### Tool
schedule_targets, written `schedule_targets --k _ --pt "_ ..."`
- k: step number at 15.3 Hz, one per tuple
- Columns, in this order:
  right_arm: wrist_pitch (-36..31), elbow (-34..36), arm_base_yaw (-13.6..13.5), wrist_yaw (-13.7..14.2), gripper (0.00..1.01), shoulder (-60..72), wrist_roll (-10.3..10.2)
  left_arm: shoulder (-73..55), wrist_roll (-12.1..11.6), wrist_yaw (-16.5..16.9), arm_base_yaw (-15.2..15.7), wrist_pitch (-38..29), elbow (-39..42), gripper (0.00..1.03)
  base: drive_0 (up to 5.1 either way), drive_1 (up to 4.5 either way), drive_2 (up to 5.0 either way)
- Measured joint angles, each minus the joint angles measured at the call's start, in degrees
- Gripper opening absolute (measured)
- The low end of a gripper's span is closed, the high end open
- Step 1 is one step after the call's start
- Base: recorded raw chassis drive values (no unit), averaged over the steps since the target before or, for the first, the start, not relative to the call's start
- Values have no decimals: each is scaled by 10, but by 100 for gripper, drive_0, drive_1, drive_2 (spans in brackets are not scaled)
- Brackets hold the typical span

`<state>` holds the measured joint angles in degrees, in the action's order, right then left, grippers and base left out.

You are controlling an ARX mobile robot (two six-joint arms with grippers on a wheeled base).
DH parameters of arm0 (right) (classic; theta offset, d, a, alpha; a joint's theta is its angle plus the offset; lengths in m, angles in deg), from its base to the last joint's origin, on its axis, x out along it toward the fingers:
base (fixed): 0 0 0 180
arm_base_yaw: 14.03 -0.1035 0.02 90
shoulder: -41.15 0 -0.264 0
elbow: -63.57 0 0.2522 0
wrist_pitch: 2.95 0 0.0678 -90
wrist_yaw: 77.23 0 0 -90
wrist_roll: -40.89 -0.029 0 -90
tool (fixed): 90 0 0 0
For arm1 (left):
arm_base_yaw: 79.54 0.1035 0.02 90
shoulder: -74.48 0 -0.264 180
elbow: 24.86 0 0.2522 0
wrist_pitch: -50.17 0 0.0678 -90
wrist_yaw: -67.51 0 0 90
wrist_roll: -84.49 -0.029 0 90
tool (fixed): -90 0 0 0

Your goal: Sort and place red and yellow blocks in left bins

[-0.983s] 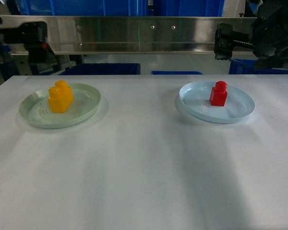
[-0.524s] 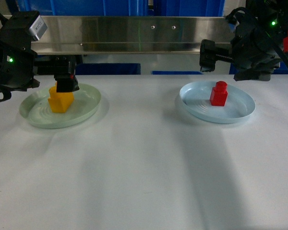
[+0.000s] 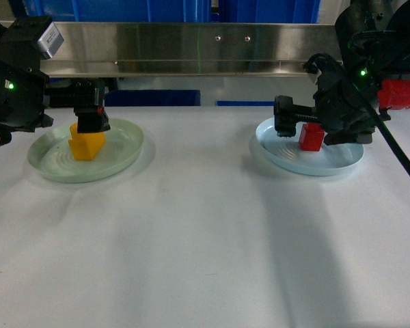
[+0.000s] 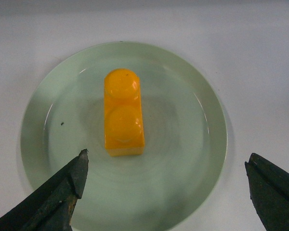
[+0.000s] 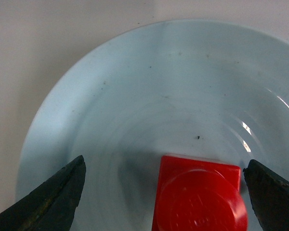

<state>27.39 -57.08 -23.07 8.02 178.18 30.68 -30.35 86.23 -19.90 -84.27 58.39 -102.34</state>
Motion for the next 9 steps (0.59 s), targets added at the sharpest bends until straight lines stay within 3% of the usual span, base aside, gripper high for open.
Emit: schedule_targets --k 3,4,6,9 --pt "4 -31 -4 3 98 15 0 2 5 2 -2 2 0 98 0 0 0" --pt "7 -40 -7 5 92 21 0 3 7 2 -6 2 0 98 0 0 0" --pt "13 -43 -8 5 68 28 0 4 9 3 -11 4 0 98 0 0 0" --pt "11 -43 -7 7 41 29 0 5 9 3 -12 6 0 98 0 0 0"
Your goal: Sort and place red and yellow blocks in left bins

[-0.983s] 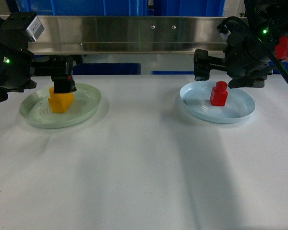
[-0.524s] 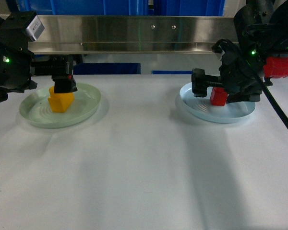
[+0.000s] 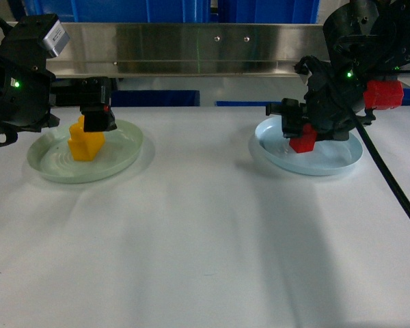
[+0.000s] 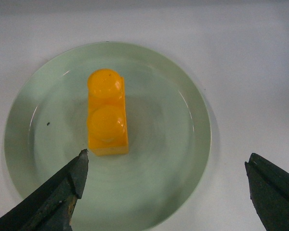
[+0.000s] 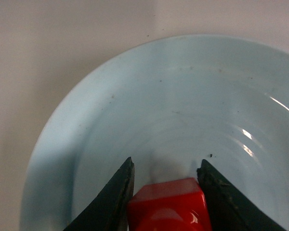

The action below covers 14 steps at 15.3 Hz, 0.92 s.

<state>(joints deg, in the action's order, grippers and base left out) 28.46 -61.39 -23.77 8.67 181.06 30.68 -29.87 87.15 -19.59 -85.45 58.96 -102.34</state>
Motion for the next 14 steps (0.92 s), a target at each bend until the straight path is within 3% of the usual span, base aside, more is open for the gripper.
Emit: schedule_targets --k 1,5,9,12,14 --pt "-6 1 0 1 32 0 1 1 0 0 0 1 0 98 0 0 0" --pt "-73 63 -1 8 30 -38 -3 2 0 1 1 3 0 98 0 0 0" --pt "-165 225 -1 -15 29 -259 -42 2 -1 1 9 4 0 98 0 0 0" --pt "-172 337 -8 -10 29 -459 -70 2 -1 0 23 5 0 98 0 0 0" --pt "-154 393 -11 -11 29 -509 -78 2 -4 -2 31 5 3 98 0 0 0"
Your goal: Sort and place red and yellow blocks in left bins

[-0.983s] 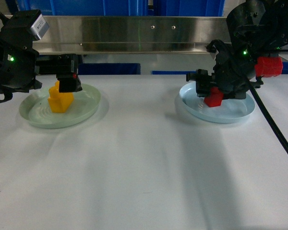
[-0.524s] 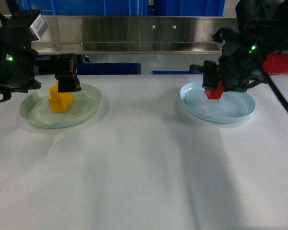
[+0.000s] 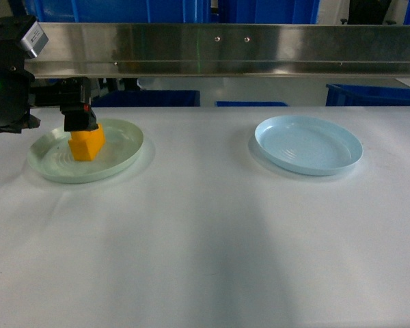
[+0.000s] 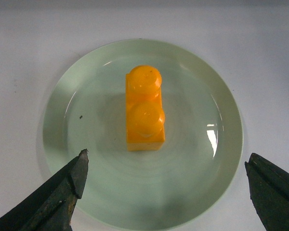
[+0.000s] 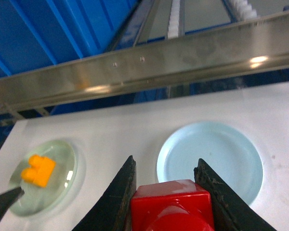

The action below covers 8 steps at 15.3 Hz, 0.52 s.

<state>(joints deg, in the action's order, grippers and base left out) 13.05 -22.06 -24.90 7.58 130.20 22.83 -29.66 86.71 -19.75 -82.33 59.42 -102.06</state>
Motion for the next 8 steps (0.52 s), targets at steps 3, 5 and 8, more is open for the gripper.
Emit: schedule_targets --k 3,5,8 --pt "21 49 1 8 29 -73 -7 2 -12 0 10 -1 10 98 0 0 0" --pt "28 65 1 19 29 -104 -8 8 -12 -2 12 -2 21 98 0 0 0" --pt "24 78 1 31 29 -94 -7 9 -12 -2 12 -6 27 98 0 0 0"
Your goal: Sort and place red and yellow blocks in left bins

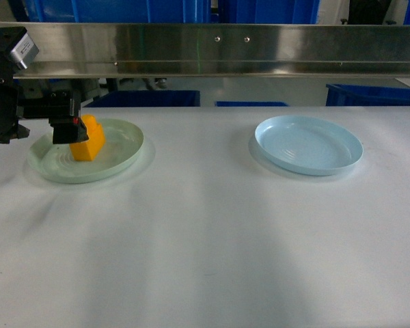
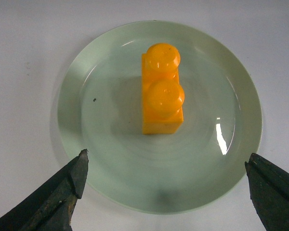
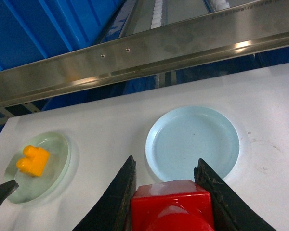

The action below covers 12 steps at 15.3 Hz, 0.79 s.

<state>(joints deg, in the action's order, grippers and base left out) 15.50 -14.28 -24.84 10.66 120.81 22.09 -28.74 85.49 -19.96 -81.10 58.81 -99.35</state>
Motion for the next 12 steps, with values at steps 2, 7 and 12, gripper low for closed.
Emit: schedule_targets --k 2,7,12 --pt "1 0 0 0 29 0 0 1 0 0 -1 -1 0 98 0 0 0" --pt "-3 2 0 16 29 0 2 6 0 0 0 -3 3 98 0 0 0" --pt "0 2 -1 20 29 0 2 7 -4 1 9 -1 3 98 0 0 0"
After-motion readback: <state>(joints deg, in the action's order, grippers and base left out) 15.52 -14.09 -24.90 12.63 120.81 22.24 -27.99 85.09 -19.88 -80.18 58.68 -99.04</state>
